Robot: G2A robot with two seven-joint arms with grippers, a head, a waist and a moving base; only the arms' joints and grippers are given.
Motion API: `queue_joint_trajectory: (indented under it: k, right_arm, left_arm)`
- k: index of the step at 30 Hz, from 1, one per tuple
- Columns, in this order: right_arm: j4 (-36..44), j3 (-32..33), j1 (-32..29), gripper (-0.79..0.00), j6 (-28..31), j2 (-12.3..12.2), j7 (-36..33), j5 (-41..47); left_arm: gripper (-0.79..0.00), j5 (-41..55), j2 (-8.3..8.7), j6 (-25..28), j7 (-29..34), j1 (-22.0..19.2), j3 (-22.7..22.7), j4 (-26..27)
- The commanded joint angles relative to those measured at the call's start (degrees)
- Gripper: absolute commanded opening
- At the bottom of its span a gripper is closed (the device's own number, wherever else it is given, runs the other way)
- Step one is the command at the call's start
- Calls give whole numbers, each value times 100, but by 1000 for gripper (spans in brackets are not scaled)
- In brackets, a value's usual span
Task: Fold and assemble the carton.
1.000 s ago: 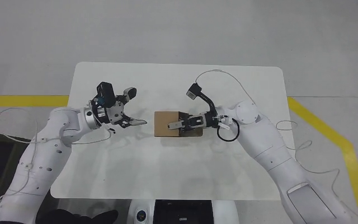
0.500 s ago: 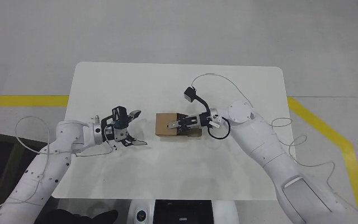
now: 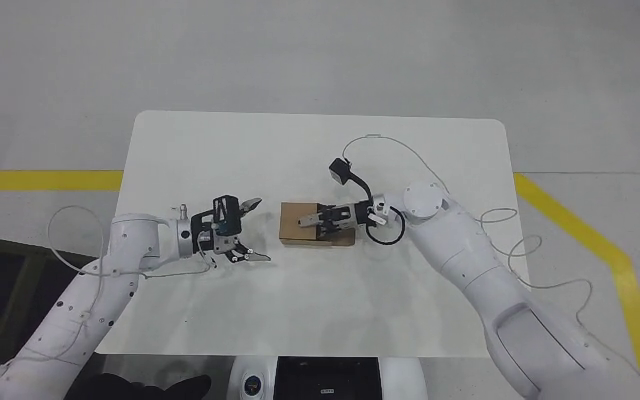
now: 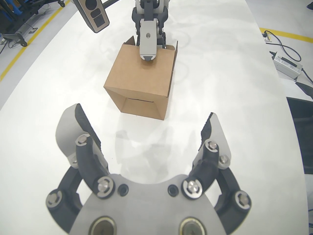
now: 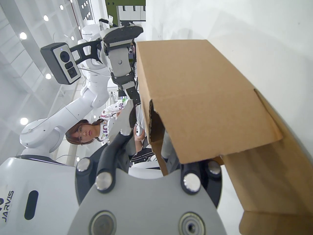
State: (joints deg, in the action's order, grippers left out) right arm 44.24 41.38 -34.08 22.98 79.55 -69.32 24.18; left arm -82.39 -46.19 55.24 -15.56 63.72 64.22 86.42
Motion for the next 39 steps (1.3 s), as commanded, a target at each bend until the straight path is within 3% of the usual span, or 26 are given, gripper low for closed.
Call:
queue_joint_trajectory:
  k: [1, 15, 28, 39]
  right_arm:
    - [-20, 43, 5, -428, 17, -12, -37, -7]
    - [867, 713, -331, -403, -123, -401, -382, -436]
    - [2470, 1707, -1206, -413, -568, -947, -530, -1303]
    - [3322, 2028, -1993, -422, -912, -1182, -697, -1523]
  left_arm:
    - [0, -4, -23, -41, 23, -64, -45, -6]
    - [0, 95, -279, -82, 331, -677, -645, -335]
    - [0, 270, -506, 33, 228, -1138, -1059, -803]
    - [0, 210, -676, 33, 162, -1406, -1348, -1077]
